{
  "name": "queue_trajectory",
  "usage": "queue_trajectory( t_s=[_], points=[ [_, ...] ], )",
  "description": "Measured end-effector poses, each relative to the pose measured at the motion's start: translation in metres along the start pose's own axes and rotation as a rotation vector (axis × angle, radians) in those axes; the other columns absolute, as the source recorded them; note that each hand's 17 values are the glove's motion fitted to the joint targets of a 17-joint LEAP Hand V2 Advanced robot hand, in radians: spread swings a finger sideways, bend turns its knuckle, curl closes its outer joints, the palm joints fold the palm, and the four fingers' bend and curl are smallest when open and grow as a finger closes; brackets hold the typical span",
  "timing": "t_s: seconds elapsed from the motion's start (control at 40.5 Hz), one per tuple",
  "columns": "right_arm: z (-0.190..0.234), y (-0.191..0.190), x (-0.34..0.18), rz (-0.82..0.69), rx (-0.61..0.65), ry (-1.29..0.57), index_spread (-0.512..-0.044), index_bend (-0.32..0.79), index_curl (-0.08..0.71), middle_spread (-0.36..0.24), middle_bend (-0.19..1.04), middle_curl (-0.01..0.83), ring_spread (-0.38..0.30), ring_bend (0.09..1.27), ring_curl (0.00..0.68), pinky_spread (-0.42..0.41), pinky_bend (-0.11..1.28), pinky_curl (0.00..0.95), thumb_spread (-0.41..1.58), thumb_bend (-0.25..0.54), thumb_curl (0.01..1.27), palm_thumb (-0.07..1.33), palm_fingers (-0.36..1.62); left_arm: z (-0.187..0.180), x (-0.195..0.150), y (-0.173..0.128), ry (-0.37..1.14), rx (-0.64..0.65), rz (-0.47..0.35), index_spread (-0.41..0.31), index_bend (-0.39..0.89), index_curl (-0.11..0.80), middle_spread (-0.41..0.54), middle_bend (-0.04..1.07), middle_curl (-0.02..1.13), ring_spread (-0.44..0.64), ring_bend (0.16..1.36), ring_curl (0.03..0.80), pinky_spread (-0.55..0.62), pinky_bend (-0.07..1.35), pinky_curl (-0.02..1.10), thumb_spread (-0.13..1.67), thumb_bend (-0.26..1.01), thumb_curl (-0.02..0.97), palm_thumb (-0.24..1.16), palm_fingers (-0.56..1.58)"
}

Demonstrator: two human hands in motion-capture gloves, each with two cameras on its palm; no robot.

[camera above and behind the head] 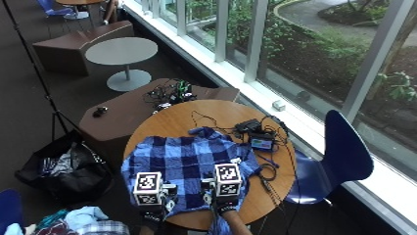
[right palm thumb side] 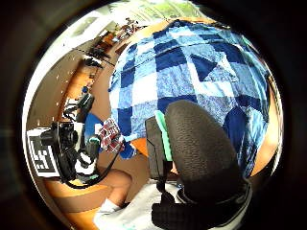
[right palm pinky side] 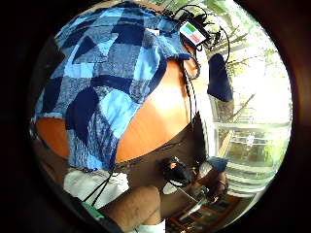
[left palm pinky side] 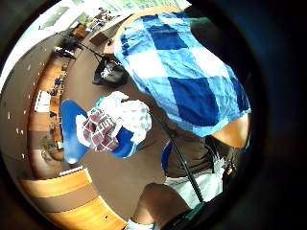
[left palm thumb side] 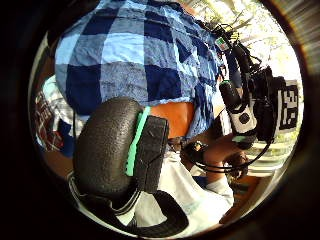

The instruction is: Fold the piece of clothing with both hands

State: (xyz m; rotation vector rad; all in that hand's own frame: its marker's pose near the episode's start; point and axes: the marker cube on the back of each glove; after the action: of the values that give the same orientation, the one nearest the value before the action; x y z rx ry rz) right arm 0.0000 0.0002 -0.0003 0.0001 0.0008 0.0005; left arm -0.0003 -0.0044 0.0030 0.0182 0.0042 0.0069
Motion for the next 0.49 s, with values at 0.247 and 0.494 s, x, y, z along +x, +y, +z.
queue_trajectory(
  t_s=[0.247,0.494],
  points=[
    [0.001,-0.001,0.000,0.003,0.003,0.002,-0.342,0.19,0.160,-0.025,0.19,0.131,0.070,0.20,0.085,0.216,0.33,0.154,0.98,0.168,0.12,0.28,0.15,-0.012,0.002,0.009,-0.009,-0.009,-0.020,-0.107,0.14,0.130,-0.025,0.22,0.19,0.10,0.52,0.209,0.24,0.37,0.15,0.91,0.02,0.081,0.08,0.45],
    [0.001,0.000,-0.001,0.010,0.003,0.006,-0.387,0.18,0.220,-0.027,0.19,0.189,0.084,0.20,0.120,0.249,0.33,0.204,1.19,0.133,0.17,0.28,0.13,-0.018,0.007,0.015,0.014,-0.015,0.019,-0.122,0.14,0.189,-0.028,0.21,0.26,0.12,0.53,0.243,0.29,0.38,0.19,1.11,-0.01,0.138,0.08,0.43]
  ],
)
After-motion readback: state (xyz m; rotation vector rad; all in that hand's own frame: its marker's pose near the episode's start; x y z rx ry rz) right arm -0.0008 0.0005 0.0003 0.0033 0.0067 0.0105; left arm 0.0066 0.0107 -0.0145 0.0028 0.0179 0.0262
